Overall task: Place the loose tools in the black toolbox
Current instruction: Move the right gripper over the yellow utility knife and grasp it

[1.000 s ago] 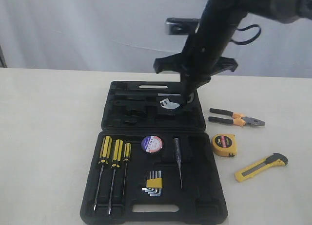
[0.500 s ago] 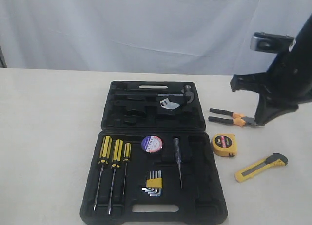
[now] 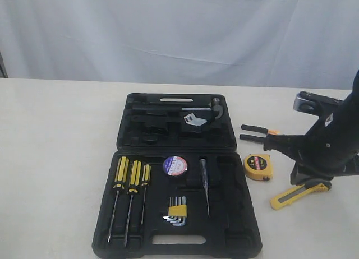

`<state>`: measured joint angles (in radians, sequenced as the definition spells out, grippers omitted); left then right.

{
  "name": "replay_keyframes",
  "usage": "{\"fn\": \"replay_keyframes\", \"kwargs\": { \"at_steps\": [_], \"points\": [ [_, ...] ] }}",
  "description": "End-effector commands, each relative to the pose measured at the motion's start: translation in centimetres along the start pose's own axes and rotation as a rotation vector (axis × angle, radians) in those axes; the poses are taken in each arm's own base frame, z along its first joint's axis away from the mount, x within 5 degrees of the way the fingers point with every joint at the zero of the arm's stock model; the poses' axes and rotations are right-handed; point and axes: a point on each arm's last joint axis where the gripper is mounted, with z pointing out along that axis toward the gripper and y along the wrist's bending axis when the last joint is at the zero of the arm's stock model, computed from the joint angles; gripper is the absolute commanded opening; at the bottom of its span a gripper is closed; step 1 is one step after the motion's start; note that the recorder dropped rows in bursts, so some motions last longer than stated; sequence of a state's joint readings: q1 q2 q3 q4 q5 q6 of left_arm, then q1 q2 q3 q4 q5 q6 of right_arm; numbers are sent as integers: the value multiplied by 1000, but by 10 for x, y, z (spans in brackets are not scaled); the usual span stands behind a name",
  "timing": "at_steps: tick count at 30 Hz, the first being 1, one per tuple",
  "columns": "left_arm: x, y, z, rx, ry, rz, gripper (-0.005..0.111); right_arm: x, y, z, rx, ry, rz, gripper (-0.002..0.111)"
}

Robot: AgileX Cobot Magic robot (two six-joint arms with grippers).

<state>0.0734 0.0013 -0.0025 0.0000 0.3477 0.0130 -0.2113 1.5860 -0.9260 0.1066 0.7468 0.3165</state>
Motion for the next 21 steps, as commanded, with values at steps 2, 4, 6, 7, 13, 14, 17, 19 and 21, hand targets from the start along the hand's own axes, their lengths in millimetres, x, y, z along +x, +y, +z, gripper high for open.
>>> {"fn": "replay_keyframes", "kwargs": {
  "at_steps": [2, 4, 6, 7, 13, 14, 17, 19, 21],
  "points": [
    [0, 0, 0, 5, -4, -5, 0, 0, -2, -1, 0, -22, 20, 15],
    [0, 0, 0, 5, -4, -5, 0, 1, -3, -1, 4, -12, 20, 30],
    [0, 0, 0, 5, -4, -5, 0, 1, -3, -1, 5, -8, 29, 48],
    [0, 0, 0, 5, -4, -5, 0, 1, -3, -1, 5, -8, 42, 56],
    [0, 0, 0, 5, -4, -5, 0, -4, -7, -1, 52, -64, 114, 70],
    [0, 0, 0, 5, -4, -5, 0, -5, -10, -1, 74, -75, 119, 70],
    [0, 0, 0, 5, -4, -5, 0, -7, -14, 2, 126, -90, 153, 70],
    [0, 0, 0, 5, -4, -5, 0, -7, -16, 12, 146, -68, 164, 70],
    [0, 0, 0, 5, -4, -5, 0, -8, -16, 28, 161, -33, 174, 70]
  ]
}}
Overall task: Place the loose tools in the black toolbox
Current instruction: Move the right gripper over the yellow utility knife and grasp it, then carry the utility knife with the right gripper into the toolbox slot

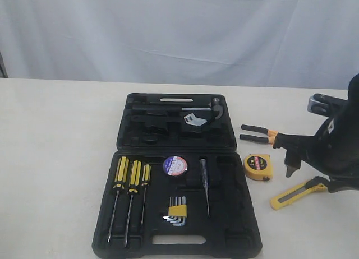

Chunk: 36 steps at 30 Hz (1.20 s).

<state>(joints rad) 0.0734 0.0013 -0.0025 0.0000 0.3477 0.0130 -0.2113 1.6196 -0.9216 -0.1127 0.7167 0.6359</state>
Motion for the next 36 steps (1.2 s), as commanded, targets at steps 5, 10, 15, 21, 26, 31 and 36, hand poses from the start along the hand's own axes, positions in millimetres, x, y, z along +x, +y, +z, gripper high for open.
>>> {"fn": "replay_keyframes", "kwargs": {
  "at_steps": [5, 10, 15, 21, 26, 31, 36],
  "points": [
    [0, 0, 0, 5, -4, -5, 0, -2, 2, 45, 37, 47, 60, 70],
    [0, 0, 0, 5, -4, -5, 0, -3, 5, 65, 31, 39, 118, 70],
    [0, 0, 0, 5, -4, -5, 0, -3, 6, 76, 29, 42, 129, 70],
    [0, 0, 0, 5, -4, -5, 0, -1, 5, 89, 50, 60, 139, 70],
    [0, 0, 0, 5, -4, -5, 0, -2, 5, 91, 56, 49, 135, 63],
    [0, 0, 0, 5, -4, -5, 0, -1, 2, 91, 80, 54, 79, 38],
    [0, 0, 0, 5, -4, -5, 0, 2, -2, 90, 124, 95, 4, 38]
  ]
}}
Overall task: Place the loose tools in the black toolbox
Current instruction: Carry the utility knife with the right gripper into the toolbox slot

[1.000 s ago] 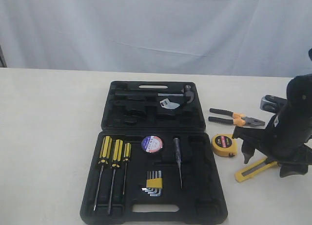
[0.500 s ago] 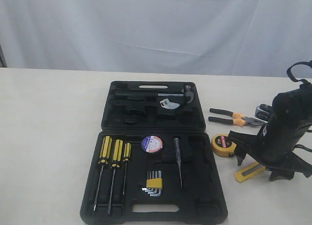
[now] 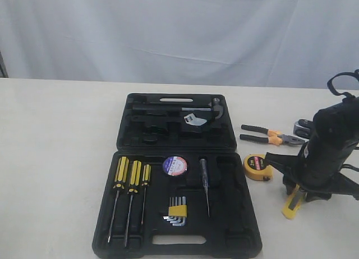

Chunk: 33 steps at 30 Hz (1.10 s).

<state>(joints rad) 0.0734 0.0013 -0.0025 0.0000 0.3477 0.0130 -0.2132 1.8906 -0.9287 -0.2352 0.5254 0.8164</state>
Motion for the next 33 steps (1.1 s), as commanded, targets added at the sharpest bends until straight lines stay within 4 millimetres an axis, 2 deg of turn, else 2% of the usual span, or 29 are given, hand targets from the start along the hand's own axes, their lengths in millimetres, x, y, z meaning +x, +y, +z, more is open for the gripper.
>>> {"fn": "replay_keyframes", "kwargs": {
  "at_steps": [1, 4, 6, 10, 13, 16, 20, 24, 28, 33],
  "points": [
    [0, 0, 0, 5, -4, -5, 0, 8, -7, 9, 64, 72, -72, 38],
    [0, 0, 0, 5, -4, -5, 0, 10, -10, 8, 84, 97, -130, 38],
    [0, 0, 0, 5, -4, -5, 0, 10, -10, 8, 91, 108, -160, 34],
    [0, 0, 0, 5, -4, -5, 0, 11, -11, 8, 97, 120, -204, 14],
    [0, 0, 0, 5, -4, -5, 0, 12, -12, 8, 104, 130, -226, 5],
    [0, 0, 0, 5, -4, -5, 0, 12, -12, 8, 106, 135, -243, 0],
    [0, 0, 0, 5, -4, -5, 0, 11, -13, -1, 106, 127, -240, 0],
    [0, 0, 0, 5, -4, -5, 0, 8, -15, -23, 89, 87, -275, 0],
    [0, 0, 0, 5, -4, -5, 0, 4, -16, -57, 71, 41, -284, 0],
    [0, 0, 0, 5, -4, -5, 0, 2, 7, -97, 27, 21, -387, 0]
  ]
}}
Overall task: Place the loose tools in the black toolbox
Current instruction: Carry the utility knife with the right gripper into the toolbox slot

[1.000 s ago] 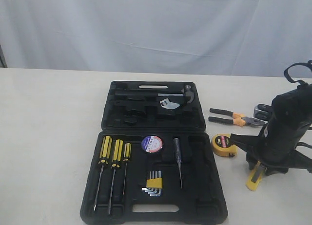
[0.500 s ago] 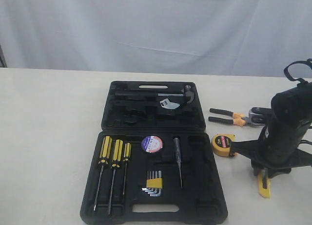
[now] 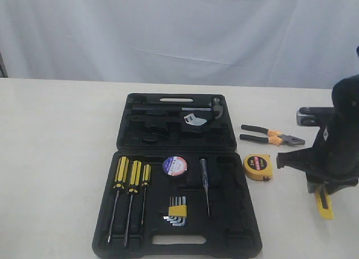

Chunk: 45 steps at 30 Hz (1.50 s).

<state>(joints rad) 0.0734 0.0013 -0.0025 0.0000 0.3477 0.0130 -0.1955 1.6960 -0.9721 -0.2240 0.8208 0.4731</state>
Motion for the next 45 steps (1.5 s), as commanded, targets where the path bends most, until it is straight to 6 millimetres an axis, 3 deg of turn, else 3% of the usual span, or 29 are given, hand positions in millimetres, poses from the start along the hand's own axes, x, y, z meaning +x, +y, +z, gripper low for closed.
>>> {"fn": "replay_keyframes", "kwargs": {
  "at_steps": [1, 7, 10, 14, 23, 37, 39, 43, 45],
  "points": [
    [0, 0, 0, 5, -4, -5, 0, -7, 21, -37, -43, -27, -83, 0],
    [0, 0, 0, 5, -4, -5, 0, -17, 70, -61, -151, -77, -139, 0],
    [0, 0, 0, 5, -4, -5, 0, -19, 95, -58, -180, -65, -160, 0],
    [0, 0, 0, 5, -4, -5, 0, -16, 118, -40, -180, -13, -198, 0],
    [0, 0, 0, 5, -4, -5, 0, -17, 134, 6, -147, 51, -235, 0],
    [0, 0, 0, 5, -4, -5, 0, -13, 141, 28, -157, 116, -239, 1],
    [0, 0, 0, 5, -4, -5, 0, -14, 142, 28, -162, 106, -238, 10],
    [0, 0, 0, 5, -4, -5, 0, -14, 142, 28, -161, 108, -238, 49],
    [0, 0, 0, 5, -4, -5, 0, -13, 141, 28, -159, 112, -236, 54]
  ]
}}
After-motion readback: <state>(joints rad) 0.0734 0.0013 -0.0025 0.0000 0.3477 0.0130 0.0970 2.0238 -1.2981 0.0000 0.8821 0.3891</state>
